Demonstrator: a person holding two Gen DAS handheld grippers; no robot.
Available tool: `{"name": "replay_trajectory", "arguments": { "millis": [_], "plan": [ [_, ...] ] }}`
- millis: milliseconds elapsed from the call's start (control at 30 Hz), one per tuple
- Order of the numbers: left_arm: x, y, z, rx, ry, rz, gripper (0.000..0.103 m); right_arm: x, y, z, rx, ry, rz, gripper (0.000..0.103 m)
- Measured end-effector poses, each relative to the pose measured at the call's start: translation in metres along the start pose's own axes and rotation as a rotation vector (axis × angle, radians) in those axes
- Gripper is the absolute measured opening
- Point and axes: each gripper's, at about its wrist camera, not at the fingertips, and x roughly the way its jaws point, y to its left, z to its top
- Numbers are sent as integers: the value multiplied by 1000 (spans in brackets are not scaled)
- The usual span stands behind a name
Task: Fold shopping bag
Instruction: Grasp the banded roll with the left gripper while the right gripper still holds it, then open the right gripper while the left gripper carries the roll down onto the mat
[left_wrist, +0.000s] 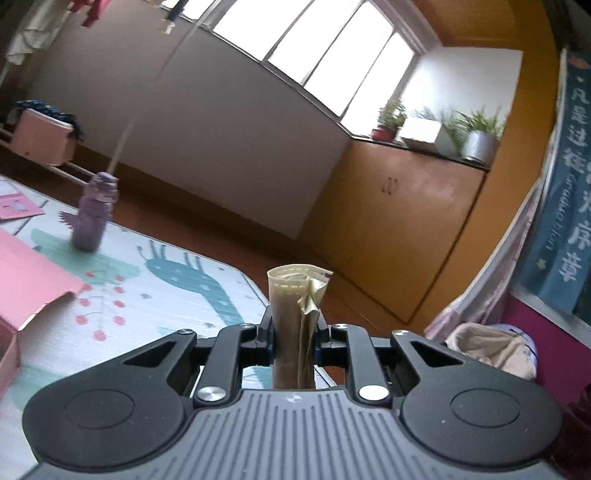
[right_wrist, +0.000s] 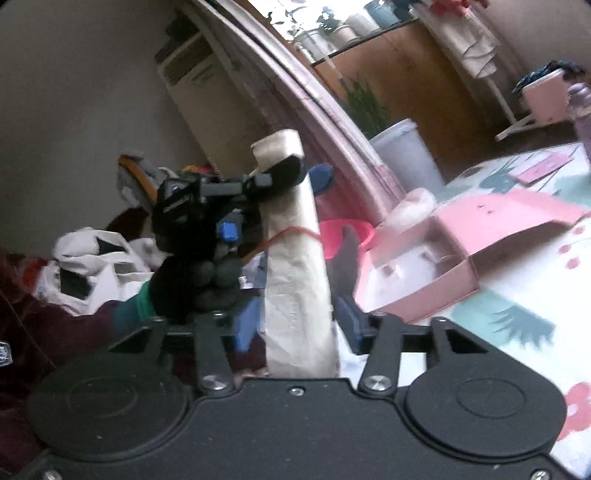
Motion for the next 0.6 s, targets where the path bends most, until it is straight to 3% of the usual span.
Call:
{"name": "replay_trajectory", "arguments": {
  "millis": [133, 167, 200, 267, 367, 433, 500, 567, 600],
  "plan": [
    [7, -3, -5, 11, 35, -24, 17, -12, -3, 4, 61, -139, 19, 60],
    [9, -4, -6, 13, 40, -31, 17, -13, -2, 5, 69, -169, 32, 58],
    [11, -5, -7, 13, 42, -37, 17, -11, -1, 4, 75, -172, 40, 47],
    [12, -7, -8, 11, 34, -39, 17, -4, -3, 2, 80, -111, 48, 33],
    [10, -5, -6, 12, 30, -15, 17, 6, -4, -6, 73, -2, 39, 32],
    [7, 0, -7, 1, 27, 0, 17, 6, -6, -7, 91, 10, 57, 32],
    [6, 1, -6, 7, 28, 10, 17, 4, -6, -4, 97, -14, 61, 43],
    [8, -1, -5, 36, 48, 26, 17, -4, -8, 0, 110, -74, 17, 63],
    [11, -3, -5, 66, 73, 42, 17, -8, -9, 0, 120, -95, -7, 64]
  ]
}}
